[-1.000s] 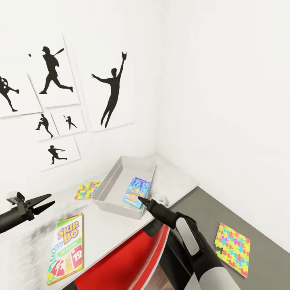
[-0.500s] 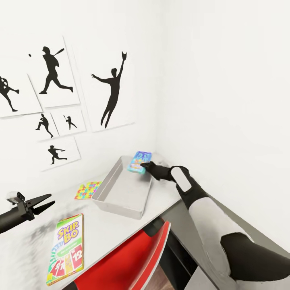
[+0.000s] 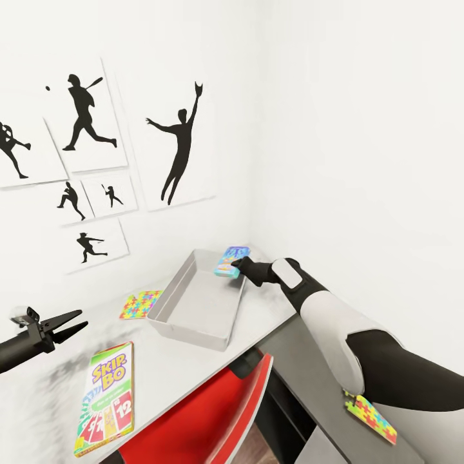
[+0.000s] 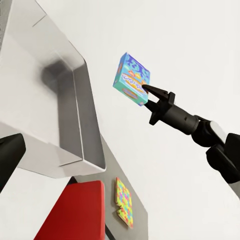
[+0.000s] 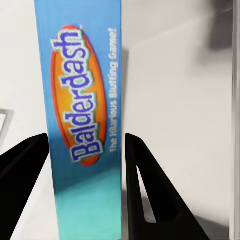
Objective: Put all the toys in the child's room - the three board games (two on the bed and one on the table), the two jigsaw puzzles on the table, and the tennis ball on the table - inside the toy box on the table in the child's room.
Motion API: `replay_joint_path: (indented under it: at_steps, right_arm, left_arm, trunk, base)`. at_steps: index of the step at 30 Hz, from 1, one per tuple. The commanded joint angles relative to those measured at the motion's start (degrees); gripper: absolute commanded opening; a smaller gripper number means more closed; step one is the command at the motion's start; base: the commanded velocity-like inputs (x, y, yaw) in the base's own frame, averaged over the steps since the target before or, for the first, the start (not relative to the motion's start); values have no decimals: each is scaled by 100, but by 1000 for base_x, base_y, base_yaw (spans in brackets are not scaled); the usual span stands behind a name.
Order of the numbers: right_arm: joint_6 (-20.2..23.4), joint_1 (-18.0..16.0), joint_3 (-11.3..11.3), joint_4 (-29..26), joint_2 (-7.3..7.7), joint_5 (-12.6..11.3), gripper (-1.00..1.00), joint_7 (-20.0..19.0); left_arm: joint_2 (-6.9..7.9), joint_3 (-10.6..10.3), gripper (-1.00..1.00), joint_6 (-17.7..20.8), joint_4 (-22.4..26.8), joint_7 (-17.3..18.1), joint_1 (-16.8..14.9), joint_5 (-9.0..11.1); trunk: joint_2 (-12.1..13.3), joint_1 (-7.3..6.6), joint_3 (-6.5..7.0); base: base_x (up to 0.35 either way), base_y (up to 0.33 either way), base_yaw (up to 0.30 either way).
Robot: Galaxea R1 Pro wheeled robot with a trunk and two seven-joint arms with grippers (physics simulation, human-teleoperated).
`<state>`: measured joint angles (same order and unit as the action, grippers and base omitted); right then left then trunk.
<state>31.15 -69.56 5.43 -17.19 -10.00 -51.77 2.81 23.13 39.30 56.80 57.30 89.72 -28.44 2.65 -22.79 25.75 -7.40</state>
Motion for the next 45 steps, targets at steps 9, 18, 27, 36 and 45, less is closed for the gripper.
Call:
replay_joint_path:
  at_steps: [9,18,27,36,45]
  right_arm:
    - [18,0,30,-3,0,-43,-100,35]
    - [22,-3,46,-3,0,-35,-100,27]
    - [54,-5,26,-5,0,-33,-100,22]
    - [91,-21,4,-275,0,-34,-100,31]
    - [242,-43,-4,-751,0,-24,-100,50]
  left_arm:
    - [74,-29,100,136,-7,28,-4,-33]
    - [158,-33,100,120,-3,28,-4,-33]
    - [262,-36,100,104,9,28,-4,-23]
    - [262,-37,100,95,10,28,-4,-21]
    - [256,-37,100,86,10,28,-4,-26]
  trunk:
    - [-13,4,-80]
    - [-13,4,-163]
    - [-13,4,-247]
    - [-13,4,-330]
    - [-13,4,-414]
  base:
    - [0,0,47]
    - [0,0,71]
    - [0,0,68]
    - [0,0,41]
    - [0,0,2]
